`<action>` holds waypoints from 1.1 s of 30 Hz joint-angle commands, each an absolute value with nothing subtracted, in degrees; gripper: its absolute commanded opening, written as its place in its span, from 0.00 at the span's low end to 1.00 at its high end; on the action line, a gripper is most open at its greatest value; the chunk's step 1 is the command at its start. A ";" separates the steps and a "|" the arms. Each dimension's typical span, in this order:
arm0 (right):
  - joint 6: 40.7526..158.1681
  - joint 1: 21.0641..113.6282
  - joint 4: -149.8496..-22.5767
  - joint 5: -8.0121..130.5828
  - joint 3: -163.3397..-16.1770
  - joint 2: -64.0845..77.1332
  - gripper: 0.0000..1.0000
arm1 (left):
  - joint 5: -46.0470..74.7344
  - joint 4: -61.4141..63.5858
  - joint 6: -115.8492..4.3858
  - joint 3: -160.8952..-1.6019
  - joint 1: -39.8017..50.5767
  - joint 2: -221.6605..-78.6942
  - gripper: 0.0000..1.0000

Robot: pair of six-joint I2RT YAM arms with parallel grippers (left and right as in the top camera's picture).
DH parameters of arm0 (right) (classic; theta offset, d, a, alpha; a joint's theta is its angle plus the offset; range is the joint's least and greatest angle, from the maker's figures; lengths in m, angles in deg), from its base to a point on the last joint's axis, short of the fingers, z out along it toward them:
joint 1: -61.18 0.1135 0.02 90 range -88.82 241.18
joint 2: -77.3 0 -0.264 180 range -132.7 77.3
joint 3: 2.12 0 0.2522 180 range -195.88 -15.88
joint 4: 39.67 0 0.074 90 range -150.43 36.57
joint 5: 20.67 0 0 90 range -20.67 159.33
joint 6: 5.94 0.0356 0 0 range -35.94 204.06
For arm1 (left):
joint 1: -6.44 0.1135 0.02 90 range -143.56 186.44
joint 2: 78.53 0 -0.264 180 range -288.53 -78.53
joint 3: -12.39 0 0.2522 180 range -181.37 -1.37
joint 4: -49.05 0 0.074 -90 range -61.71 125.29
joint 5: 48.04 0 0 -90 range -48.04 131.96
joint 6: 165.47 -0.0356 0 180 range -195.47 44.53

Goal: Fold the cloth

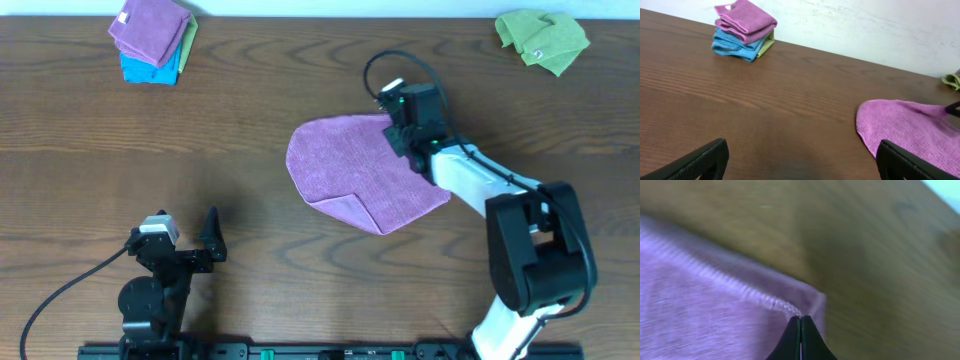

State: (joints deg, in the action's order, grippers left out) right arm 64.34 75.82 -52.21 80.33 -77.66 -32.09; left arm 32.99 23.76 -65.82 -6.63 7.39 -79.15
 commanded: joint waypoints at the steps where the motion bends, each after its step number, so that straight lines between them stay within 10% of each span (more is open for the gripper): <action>1: 65.04 72.71 -50.88 81.56 -78.10 -32.44 0.01 | 33.40 23.39 -65.84 -5.01 7.15 -78.85 0.95; 21: 73.21 68.30 -43.36 80.71 -79.65 -32.50 0.04 | 33.40 23.41 -65.84 -5.01 7.15 -78.85 0.95; 24: 74.17 67.86 -43.36 80.99 -79.65 -32.52 0.68 | 33.40 23.41 -65.84 -5.01 7.15 -78.85 0.95; 30: 74.15 69.28 -47.52 81.12 -79.89 -29.88 0.99 | 33.40 23.39 -65.84 -5.01 7.15 -78.85 0.96; 33: 74.17 71.12 -53.29 81.10 -79.91 -26.16 0.99 | 33.40 23.39 -65.84 -5.01 7.15 -78.85 0.95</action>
State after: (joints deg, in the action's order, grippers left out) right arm 73.34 69.32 -51.71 80.99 -78.86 -30.53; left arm 32.99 23.76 -65.84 -6.63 7.39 -79.15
